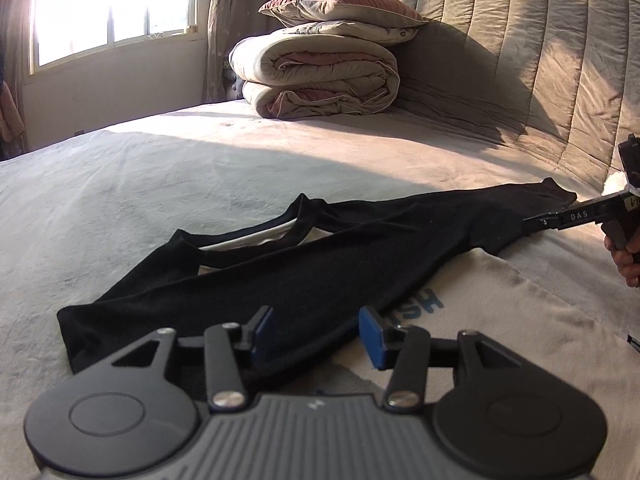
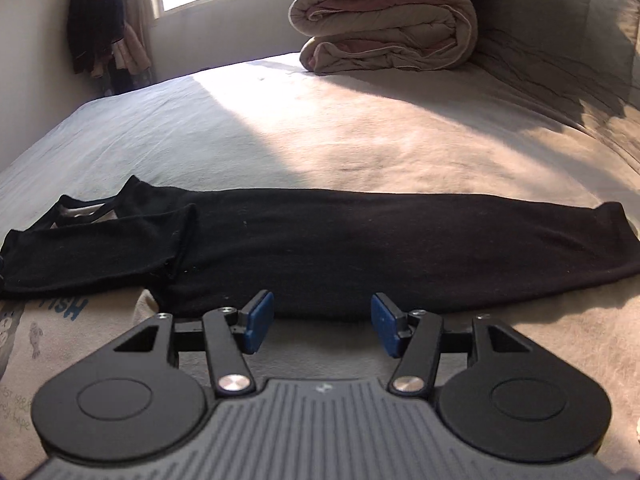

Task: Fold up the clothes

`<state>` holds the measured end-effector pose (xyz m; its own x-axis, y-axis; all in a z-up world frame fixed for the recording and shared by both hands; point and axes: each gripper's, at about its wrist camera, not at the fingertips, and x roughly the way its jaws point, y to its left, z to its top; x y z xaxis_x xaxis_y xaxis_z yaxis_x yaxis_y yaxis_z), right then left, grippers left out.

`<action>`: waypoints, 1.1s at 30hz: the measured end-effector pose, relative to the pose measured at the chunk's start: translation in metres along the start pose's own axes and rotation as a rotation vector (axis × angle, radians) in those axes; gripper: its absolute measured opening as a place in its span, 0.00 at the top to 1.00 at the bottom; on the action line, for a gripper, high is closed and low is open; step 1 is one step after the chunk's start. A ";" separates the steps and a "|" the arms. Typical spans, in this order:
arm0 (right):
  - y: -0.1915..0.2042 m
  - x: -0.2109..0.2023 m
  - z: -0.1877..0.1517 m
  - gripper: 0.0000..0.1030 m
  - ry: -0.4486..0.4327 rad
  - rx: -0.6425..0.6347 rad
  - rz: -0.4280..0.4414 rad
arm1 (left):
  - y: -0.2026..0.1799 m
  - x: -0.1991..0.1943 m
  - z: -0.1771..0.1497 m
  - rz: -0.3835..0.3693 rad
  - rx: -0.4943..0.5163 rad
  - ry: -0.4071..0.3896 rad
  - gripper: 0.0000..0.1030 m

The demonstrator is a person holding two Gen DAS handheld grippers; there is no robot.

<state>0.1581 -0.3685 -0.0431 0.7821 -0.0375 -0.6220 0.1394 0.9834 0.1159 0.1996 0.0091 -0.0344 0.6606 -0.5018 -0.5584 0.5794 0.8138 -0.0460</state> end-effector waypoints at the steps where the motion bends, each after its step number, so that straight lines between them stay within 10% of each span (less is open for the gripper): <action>1: -0.011 -0.003 0.000 0.43 -0.015 0.033 -0.037 | -0.007 0.006 0.003 -0.011 -0.005 -0.001 0.52; 12: -0.120 -0.013 -0.006 0.43 -0.116 0.426 -0.260 | -0.075 0.088 0.027 -0.097 -0.060 0.006 0.53; 21: -0.136 0.004 -0.003 0.45 -0.197 0.441 -0.334 | -0.100 0.135 0.039 -0.153 -0.137 0.009 0.55; 25: -0.141 0.006 0.003 0.93 -0.223 0.441 -0.322 | -0.101 0.144 0.041 -0.170 -0.143 0.047 0.54; 33: -0.101 -0.030 0.045 0.93 -0.350 0.318 -0.222 | -0.091 0.118 0.045 -0.171 -0.208 0.065 0.54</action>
<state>0.1482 -0.4750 -0.0016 0.8614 -0.3494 -0.3687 0.4599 0.8447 0.2739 0.2460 -0.1375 -0.0586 0.5259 -0.6230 -0.5791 0.5649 0.7648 -0.3097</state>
